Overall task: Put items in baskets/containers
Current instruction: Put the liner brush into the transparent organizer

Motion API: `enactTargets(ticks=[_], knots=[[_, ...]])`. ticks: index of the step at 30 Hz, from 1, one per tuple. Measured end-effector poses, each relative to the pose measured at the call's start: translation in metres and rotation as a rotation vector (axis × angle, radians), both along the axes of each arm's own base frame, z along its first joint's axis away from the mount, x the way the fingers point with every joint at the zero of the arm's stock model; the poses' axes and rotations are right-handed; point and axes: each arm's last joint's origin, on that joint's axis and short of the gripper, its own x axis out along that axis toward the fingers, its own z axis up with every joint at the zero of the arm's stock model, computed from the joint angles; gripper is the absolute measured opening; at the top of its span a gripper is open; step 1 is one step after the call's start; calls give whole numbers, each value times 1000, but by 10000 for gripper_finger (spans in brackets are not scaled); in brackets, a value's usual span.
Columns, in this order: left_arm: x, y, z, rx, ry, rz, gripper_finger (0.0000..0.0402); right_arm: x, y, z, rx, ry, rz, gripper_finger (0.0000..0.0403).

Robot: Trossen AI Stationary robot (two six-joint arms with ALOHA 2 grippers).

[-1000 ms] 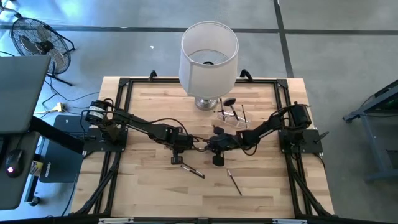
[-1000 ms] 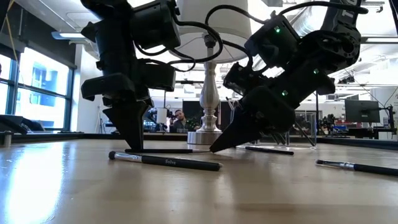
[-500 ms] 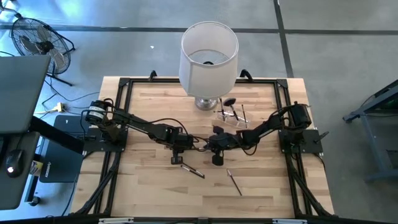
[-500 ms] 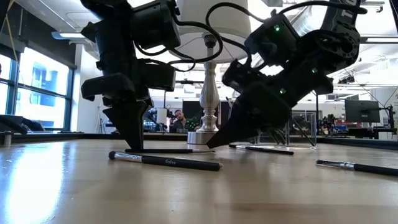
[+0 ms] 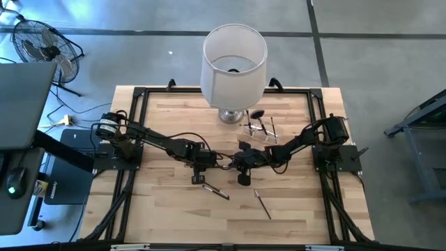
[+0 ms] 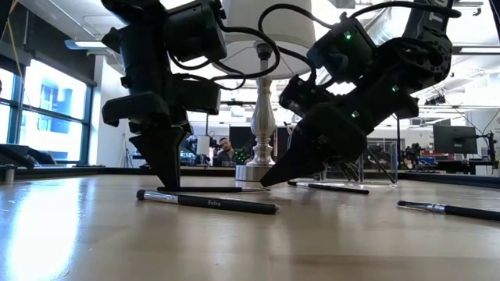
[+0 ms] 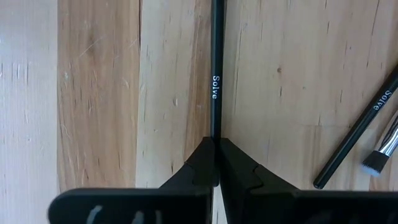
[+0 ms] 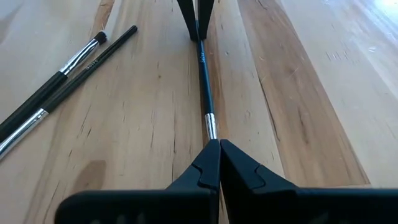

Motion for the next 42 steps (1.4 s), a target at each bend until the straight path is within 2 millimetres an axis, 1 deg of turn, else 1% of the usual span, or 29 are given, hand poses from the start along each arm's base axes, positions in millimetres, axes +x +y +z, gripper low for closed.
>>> enactTargets(ticks=[36, 42], knots=[[0, 0, 0, 0, -5, 0, 4, -1, 0, -1, 4, 17, 11, 1], [0, 0, 0, 0, -5, 0, 4, -1, -3, -1, 7, 18, 3, 1]])
